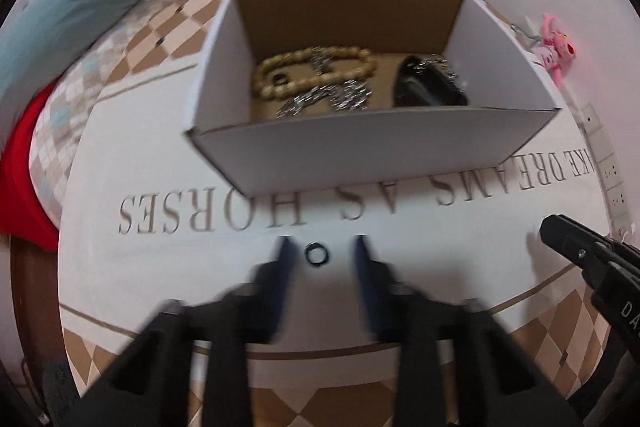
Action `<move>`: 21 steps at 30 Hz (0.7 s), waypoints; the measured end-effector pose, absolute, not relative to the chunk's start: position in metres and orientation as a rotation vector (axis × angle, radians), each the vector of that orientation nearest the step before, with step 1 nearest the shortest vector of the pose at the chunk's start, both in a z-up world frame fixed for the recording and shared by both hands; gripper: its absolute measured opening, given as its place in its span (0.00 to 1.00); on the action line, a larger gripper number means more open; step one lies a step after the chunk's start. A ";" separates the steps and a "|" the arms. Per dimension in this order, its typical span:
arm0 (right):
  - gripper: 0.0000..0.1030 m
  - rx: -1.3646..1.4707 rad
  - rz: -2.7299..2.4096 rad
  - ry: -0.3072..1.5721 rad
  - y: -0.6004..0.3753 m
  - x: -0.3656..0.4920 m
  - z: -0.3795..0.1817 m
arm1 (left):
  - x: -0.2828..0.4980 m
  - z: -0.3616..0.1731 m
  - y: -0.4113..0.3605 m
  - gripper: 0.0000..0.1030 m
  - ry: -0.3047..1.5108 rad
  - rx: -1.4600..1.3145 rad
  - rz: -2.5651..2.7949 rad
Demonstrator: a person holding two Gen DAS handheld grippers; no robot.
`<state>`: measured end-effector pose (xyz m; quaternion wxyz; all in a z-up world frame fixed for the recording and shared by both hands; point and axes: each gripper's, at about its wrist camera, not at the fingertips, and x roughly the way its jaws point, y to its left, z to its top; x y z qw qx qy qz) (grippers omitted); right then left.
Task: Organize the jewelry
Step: 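Pinch the second silver stud with the right tool while the left tool grasps the second black ring, then lower the stud and ring into the box and open both tools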
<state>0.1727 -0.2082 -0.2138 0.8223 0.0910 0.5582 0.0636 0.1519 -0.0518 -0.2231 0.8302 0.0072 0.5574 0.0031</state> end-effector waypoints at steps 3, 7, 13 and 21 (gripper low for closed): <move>0.09 0.206 0.136 1.188 -0.210 0.170 -0.214 | 0.150 -0.221 -0.056 0.10 1.180 0.033 0.005; 0.09 0.220 0.149 1.175 -0.210 0.170 -0.207 | 0.150 -0.215 -0.052 0.10 1.172 0.015 -0.003; 0.08 0.257 0.201 1.125 -0.206 0.174 -0.176 | 0.152 -0.170 -0.038 0.10 1.115 -0.060 -0.049; 0.08 0.343 0.328 1.087 -0.195 0.216 -0.130 | 0.210 -0.120 -0.011 0.10 1.113 -0.213 -0.138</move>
